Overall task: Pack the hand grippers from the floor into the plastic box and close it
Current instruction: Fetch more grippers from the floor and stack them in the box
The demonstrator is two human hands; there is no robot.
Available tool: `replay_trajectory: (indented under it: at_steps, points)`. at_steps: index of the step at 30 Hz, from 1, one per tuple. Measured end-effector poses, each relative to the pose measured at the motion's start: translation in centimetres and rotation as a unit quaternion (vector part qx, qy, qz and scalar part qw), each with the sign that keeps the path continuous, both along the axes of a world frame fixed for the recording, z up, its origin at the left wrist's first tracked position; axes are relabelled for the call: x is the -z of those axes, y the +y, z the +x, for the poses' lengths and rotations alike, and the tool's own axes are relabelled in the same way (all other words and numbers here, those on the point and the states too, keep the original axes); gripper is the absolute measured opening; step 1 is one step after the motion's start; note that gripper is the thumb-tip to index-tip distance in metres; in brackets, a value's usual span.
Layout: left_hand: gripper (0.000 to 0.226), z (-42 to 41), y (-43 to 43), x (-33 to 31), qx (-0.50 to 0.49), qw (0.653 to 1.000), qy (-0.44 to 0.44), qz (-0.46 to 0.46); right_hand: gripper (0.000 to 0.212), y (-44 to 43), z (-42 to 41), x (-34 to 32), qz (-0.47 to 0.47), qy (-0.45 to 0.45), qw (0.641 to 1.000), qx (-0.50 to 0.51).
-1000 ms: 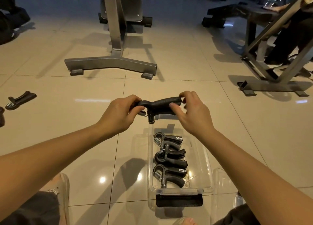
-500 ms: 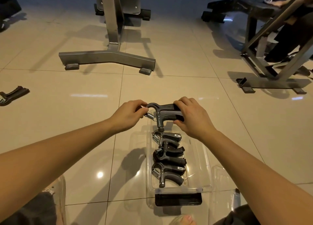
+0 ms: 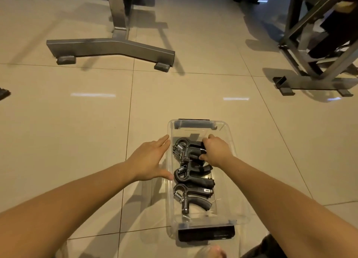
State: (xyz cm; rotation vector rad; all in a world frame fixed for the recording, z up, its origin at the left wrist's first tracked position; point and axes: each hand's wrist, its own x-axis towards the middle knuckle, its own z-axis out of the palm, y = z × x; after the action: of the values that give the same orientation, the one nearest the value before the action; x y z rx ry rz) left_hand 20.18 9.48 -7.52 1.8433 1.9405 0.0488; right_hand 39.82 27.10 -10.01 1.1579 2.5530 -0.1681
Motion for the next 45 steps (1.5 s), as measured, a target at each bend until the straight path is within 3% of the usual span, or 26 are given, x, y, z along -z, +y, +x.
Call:
replay_trajectory:
  at_steps: [14, 22, 25, 30, 36, 45]
  points:
    - [0.128, -0.6, 0.0, 1.1, -0.010, 0.999, -0.033, 0.017, 0.057, 0.3, 0.2, 7.4, -0.069, 0.076, 0.994, 0.035]
    - [0.128, -0.4, 0.1, 1.0, -0.018, 0.999, -0.026, 0.010, 0.059, 0.2, -0.1, 6.7, -0.043, 0.037, 0.997, 0.043]
    - [0.128, -0.2, -0.5, 0.8, -0.035, 0.998, -0.053, 0.003, 0.066, 0.2, -0.6, 4.3, -0.038, 0.070, 0.994, 0.071]
    - [0.120, -1.9, -2.6, -1.3, -0.122, 0.985, -0.119, 0.022, 0.054, -1.3, -3.2, -2.7, -0.004, 0.226, 0.970, 0.091]
    - [0.101, -7.9, -7.9, -6.8, -0.231, 0.966, -0.085, 0.085, 0.056, -8.5, -10.8, -11.2, -0.009, 0.307, 0.952, 0.002]
    - [0.093, -21.9, -25.8, -14.5, -0.365, 0.924, -0.024, 0.110, 0.056, -25.8, -27.6, -18.9, -0.055, 0.350, 0.927, -0.126]
